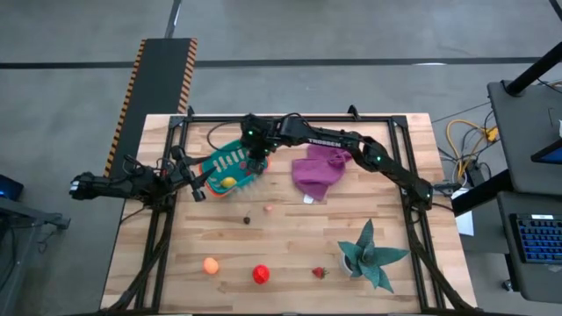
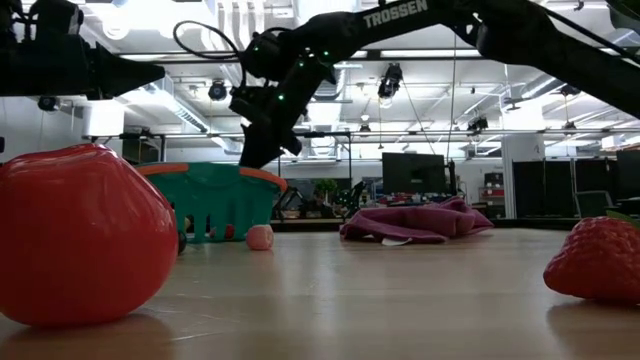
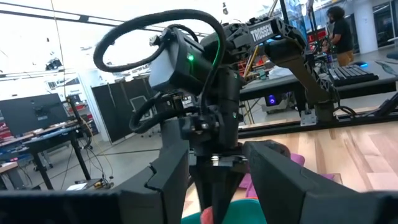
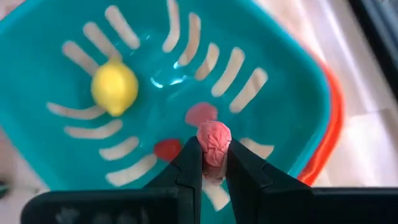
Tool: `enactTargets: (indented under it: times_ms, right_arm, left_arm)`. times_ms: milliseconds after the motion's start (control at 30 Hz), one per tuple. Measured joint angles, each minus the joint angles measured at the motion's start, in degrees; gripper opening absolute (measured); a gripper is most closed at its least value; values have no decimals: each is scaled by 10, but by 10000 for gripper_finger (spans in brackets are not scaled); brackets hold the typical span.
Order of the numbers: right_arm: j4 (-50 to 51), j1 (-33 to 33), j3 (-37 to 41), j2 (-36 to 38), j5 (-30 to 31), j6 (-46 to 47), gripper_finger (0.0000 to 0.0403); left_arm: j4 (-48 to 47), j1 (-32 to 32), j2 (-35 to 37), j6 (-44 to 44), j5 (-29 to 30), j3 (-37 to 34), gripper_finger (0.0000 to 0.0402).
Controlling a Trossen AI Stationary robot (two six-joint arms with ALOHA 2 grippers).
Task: Pick and placing Produce into tupperware
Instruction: Put the pink peach into the blue basket, then put the red strawberry into the blue basket
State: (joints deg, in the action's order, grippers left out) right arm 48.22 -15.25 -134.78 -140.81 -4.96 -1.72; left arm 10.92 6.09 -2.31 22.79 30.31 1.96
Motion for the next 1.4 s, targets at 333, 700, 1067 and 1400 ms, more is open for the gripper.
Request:
enactTargets:
  times_ms: [333,700,1067,1400]
  right_arm:
    - [40,9,0,0,-13,19,73]
    - [37,10,0,4,-16,32,185]
    - [49,39,1,99,-134,26,201]
    - [108,151,1,257,-72,-6,194]
  left_arm:
    - [0,0,1,0,0,0,151]
    - [-1,0,1,1,0,0,151]
    - [-2,0,1,1,0,0,151]
    - [-9,0,1,1,0,0,151]
